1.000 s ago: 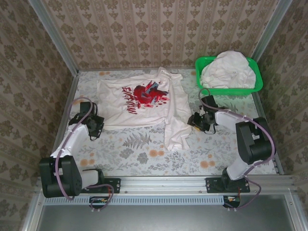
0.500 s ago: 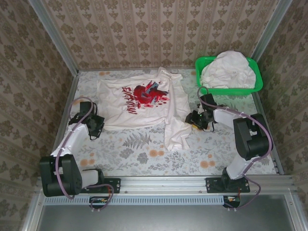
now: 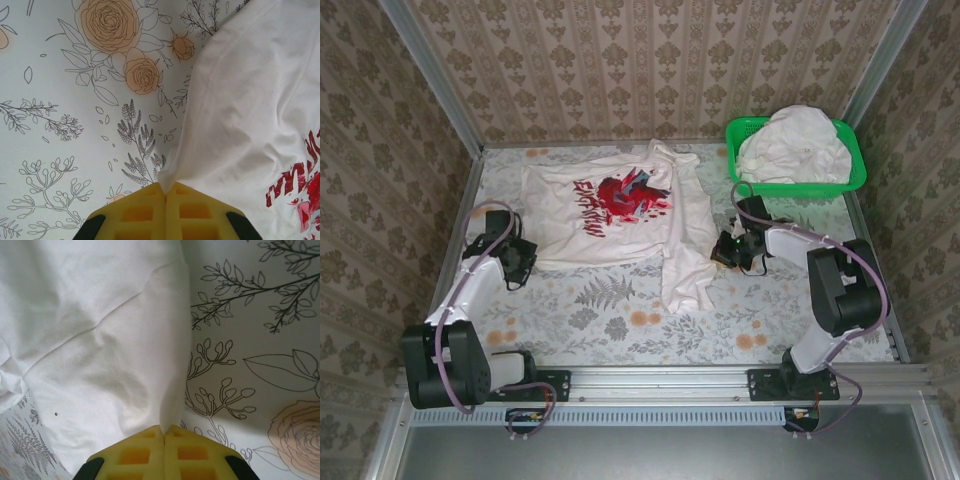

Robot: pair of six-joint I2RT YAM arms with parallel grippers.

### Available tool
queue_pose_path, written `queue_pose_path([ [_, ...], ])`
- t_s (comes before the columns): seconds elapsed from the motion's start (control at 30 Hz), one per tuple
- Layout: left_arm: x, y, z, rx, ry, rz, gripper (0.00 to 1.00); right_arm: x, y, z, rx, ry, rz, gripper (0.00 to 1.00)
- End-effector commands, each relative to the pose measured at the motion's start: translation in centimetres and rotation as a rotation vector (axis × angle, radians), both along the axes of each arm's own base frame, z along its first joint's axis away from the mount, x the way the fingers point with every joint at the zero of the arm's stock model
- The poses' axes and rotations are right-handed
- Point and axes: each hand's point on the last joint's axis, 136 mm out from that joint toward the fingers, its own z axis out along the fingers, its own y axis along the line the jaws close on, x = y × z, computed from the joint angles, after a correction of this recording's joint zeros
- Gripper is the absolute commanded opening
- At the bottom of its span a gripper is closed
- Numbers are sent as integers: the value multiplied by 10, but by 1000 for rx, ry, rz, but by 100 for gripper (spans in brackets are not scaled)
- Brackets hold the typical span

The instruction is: Fold and stack the t-shirts

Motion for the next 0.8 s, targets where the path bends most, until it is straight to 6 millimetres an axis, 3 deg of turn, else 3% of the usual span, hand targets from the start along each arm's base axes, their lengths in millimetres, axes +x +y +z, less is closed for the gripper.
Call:
queue_pose_path([
  [0.0,15,6,35,31,-106,-1,0,19,1,56,3,-148,2,0],
  [0.17,37,18,108,108,-259,-4,0,58,-7,170,-5,-465,-66,0],
  [0.33,57,27,201,205,-438,-56,0,69,-15,309,33,-814,-116,0],
  [0.47,59,34,291,285,-628,-62,0,57,-23,413,51,-1076,-145,0],
  [0.6,56,34,375,342,-809,-65,0,30,-29,506,78,-1317,-155,0],
  [0.7,52,29,422,351,-911,-85,0,7,-32,554,74,-1440,-140,0],
  [0.77,45,29,446,356,-966,-80,0,-3,-34,575,58,-1488,-129,0],
])
